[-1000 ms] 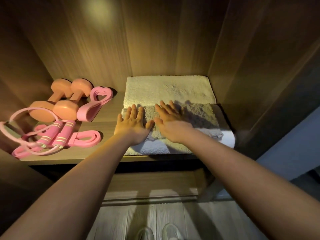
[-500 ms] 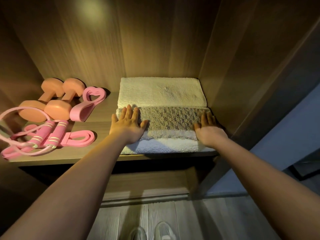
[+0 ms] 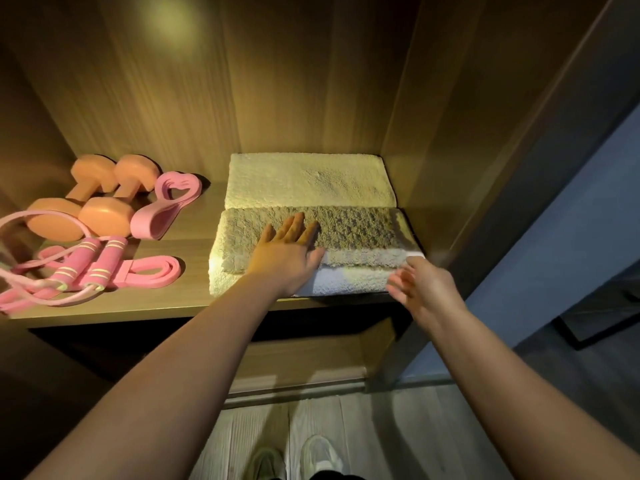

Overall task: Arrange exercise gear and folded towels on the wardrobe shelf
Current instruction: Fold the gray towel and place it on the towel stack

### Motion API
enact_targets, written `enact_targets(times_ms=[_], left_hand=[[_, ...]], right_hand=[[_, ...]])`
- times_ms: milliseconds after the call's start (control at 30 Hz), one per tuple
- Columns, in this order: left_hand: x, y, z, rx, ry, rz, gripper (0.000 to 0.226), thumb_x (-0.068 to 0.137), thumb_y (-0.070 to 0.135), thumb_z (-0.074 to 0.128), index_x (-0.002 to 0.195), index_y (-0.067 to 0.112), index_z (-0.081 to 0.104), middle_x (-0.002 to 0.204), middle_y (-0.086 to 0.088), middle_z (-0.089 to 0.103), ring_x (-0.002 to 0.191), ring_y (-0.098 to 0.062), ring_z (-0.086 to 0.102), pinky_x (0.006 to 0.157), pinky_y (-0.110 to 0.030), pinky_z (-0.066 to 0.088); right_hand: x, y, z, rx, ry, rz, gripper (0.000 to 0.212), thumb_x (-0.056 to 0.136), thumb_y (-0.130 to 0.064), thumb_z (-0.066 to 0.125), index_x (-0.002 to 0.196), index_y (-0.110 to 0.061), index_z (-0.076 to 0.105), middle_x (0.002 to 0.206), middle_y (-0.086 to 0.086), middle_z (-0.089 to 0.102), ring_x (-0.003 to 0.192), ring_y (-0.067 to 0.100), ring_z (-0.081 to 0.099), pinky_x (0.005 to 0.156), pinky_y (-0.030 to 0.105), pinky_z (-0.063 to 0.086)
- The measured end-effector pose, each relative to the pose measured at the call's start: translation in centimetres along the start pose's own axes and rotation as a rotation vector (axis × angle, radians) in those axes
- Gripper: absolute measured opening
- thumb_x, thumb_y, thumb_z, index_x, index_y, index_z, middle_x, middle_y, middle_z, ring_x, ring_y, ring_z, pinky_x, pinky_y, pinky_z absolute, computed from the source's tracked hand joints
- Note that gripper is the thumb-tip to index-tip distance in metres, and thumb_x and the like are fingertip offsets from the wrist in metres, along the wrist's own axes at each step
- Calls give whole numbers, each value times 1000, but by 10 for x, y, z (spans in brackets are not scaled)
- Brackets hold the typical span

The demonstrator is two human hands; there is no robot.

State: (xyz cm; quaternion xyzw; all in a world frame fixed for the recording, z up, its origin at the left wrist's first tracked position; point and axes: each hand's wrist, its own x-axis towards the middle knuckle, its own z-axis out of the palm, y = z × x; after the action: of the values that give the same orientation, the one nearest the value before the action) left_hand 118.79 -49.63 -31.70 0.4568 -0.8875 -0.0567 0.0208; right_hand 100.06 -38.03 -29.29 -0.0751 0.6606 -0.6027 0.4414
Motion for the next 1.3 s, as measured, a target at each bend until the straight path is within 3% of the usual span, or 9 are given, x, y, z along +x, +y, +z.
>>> enact_targets(times_ms=[200, 333, 533, 600, 667, 767, 867, 1133, 1300], left_hand=[[0, -4, 4, 1, 0, 9, 64, 99, 57, 9, 155, 28, -1, 162, -3, -9, 149, -15, -7, 121, -42, -1], [1, -6, 7, -10, 26, 8, 65, 98, 58, 8, 155, 28, -1, 162, -2, -10, 149, -15, -7, 121, -42, -1], [4, -8, -9, -93, -90, 21, 68, 99, 58, 25, 156, 24, 11, 163, -4, 3, 148, -20, 15, 120, -44, 13], [9, -9, -27, -382, -150, -7, 55, 97, 46, 47, 144, 17, 41, 145, -11, 46, 113, -21, 59, 94, -37, 51], [16, -5, -43, -822, -45, -127, 25, 96, 21, 55, 119, 13, 62, 110, -11, 69, 83, -17, 64, 66, -25, 54], [25, 11, -66, -1299, -169, -272, 28, 102, 20, 45, 122, 6, 58, 116, -14, 68, 101, -23, 65, 80, -29, 55], [28, 23, -81, -1461, -368, -251, 49, 98, 48, 43, 112, 5, 60, 96, -10, 72, 84, -20, 70, 73, -31, 56], [9, -30, -86, -1585, -20, -453, 12, 97, 9, 49, 99, 0, 56, 75, -8, 67, 57, -16, 65, 51, -24, 53], [-13, -64, -79, -1590, 36, -529, 22, 100, 5, 44, 119, 1, 53, 89, -14, 65, 59, -17, 69, 49, -23, 53]], right_hand=[[12, -1, 10, 210, -46, 198, 27, 95, -26, 61, 110, -5, 52, 101, 10, 59, 82, 17, 64, 61, 29, 52], [11, -6, 24, 264, 27, 198, 15, 90, -19, 68, 91, -6, 60, 89, 5, 62, 71, 10, 60, 57, 24, 48], [5, -13, 33, 75, -26, -161, 4, 90, -18, 67, 87, -17, 65, 87, -1, 60, 78, 12, 55, 68, 25, 49], [0, -14, 33, -128, -52, -347, 5, 90, -23, 65, 88, -19, 64, 85, -5, 60, 80, 10, 55, 72, 25, 47], [-4, -13, 34, -245, -96, -482, 7, 90, -22, 65, 87, -17, 63, 74, -7, 56, 66, 0, 51, 61, 15, 42], [-10, -11, 39, -383, -200, -658, 10, 91, -18, 64, 83, -13, 60, 65, -6, 52, 53, -3, 44, 52, 13, 37], [-17, -6, 48, -546, -329, -797, 7, 91, -16, 65, 86, -15, 60, 72, -4, 59, 63, 3, 52, 57, 20, 42], [-15, -8, 64, -881, -544, -982, 51, 94, -34, 57, 143, -27, 45, 141, -4, 51, 129, 11, 44, 101, 24, 34], [-10, 2, 87, -1325, -547, -967, 70, 95, -33, 55, 154, -32, 17, 157, 2, 31, 118, 26, 55, 100, 43, 45]])
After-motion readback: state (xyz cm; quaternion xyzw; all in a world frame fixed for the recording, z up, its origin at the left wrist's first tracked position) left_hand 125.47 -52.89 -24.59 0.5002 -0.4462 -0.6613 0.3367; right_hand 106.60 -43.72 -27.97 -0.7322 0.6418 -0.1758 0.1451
